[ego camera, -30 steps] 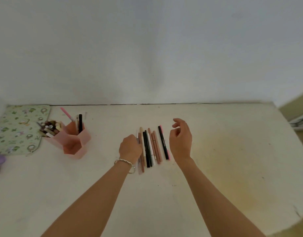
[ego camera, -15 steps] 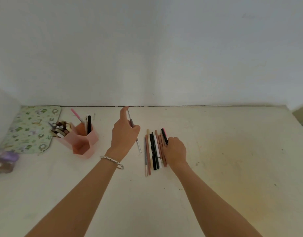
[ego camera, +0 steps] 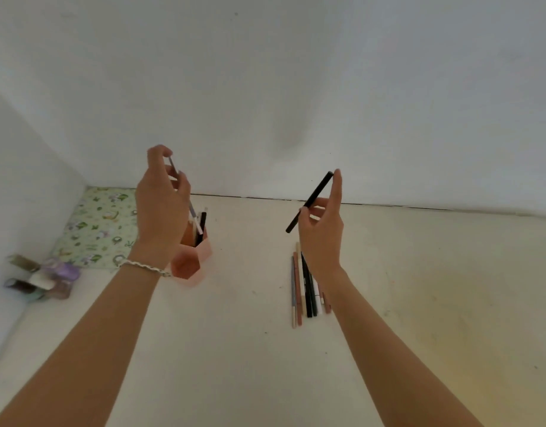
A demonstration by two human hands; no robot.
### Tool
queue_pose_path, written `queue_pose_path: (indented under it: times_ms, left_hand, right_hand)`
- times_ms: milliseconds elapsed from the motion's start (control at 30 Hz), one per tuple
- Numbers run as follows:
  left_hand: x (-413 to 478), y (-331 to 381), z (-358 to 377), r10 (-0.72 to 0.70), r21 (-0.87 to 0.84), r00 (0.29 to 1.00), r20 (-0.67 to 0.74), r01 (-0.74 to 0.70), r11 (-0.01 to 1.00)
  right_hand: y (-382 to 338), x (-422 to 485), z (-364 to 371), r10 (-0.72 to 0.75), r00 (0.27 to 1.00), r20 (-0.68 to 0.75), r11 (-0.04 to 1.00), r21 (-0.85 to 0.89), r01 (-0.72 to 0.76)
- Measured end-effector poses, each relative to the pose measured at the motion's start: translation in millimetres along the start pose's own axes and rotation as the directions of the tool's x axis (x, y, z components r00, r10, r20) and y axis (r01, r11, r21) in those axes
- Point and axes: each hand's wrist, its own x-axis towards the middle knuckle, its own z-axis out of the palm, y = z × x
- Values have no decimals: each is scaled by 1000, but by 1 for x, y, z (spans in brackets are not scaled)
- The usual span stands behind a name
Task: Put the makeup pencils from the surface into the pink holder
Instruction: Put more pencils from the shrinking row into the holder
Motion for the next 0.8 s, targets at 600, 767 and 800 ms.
queue_pose_path:
  times_ms: [600, 767, 800]
  left_hand:
    - [4, -25, -33, -14, 208, 998, 63, 0, 978]
    - [-7, -15, -26, -71, 175, 994, 87, 55, 983]
    - [-11, -11, -21, -67, 165, 994, 85, 52, 985]
  right_hand:
    - [-16, -57, 125, -164, 910, 380, 925, -260, 276]
    - [-5, -62, 118, -366, 796, 482, 774, -318, 548]
    - [-4, -61, 113, -366, 815, 449, 792, -309, 526]
